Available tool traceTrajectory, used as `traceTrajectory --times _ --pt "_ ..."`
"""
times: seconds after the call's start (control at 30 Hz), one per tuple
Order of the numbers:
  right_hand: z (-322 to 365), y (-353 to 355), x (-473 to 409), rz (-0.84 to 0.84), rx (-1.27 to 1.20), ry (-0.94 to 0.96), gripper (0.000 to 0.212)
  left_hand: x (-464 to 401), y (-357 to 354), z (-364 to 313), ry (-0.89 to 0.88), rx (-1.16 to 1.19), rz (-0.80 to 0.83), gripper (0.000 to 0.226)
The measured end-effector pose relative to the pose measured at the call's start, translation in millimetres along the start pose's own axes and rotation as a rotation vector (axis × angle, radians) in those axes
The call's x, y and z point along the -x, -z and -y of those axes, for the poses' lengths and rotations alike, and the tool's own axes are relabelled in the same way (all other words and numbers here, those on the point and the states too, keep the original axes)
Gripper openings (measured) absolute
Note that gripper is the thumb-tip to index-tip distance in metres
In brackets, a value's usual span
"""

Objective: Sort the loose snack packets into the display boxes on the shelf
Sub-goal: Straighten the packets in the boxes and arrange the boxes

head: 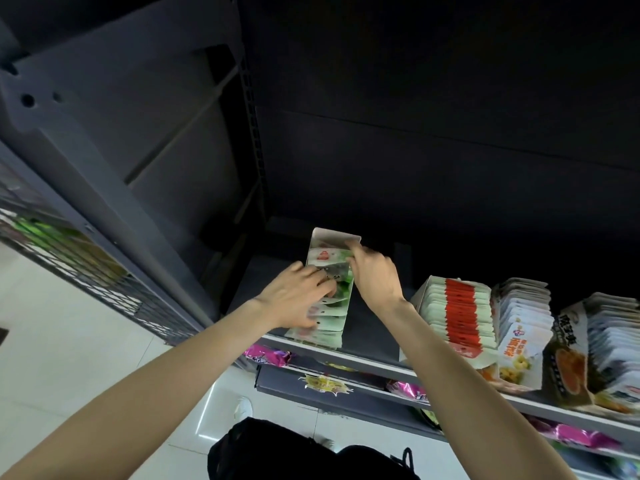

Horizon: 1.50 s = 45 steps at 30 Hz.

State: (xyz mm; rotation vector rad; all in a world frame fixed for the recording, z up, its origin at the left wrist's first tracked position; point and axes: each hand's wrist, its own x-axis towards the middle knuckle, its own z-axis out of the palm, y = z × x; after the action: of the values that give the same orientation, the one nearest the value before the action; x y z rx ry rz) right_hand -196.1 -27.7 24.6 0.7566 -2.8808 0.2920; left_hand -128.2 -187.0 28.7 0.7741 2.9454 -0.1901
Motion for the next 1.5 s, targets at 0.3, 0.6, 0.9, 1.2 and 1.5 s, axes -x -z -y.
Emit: traceTrajectory --times 0.3,0.6,0.9,1.2,1.5 --pt "-1 -9 4 -0.092 -0.303 0.060 0.027 1 -8 -10 0.116 0.043 -0.067 0.038" --pt "-13 -4 15 0.043 -0.375 0.125 0.054 -12 17 20 0.222 0.176 -0.456 0.012" --pt "-1 2 -1 -0.127 -0.070 0.102 0.037 14 8 6 -0.181 0.066 -0.223 0.042" --pt "1 4 -2 -0.037 -0.157 0.039 0.035 1 -8 1 -0.021 0.054 -0.036 0.029" --pt "-6 0 -2 -0.001 -0.279 0.028 0.033 23 -7 6 -0.176 0.215 -0.176 0.037"
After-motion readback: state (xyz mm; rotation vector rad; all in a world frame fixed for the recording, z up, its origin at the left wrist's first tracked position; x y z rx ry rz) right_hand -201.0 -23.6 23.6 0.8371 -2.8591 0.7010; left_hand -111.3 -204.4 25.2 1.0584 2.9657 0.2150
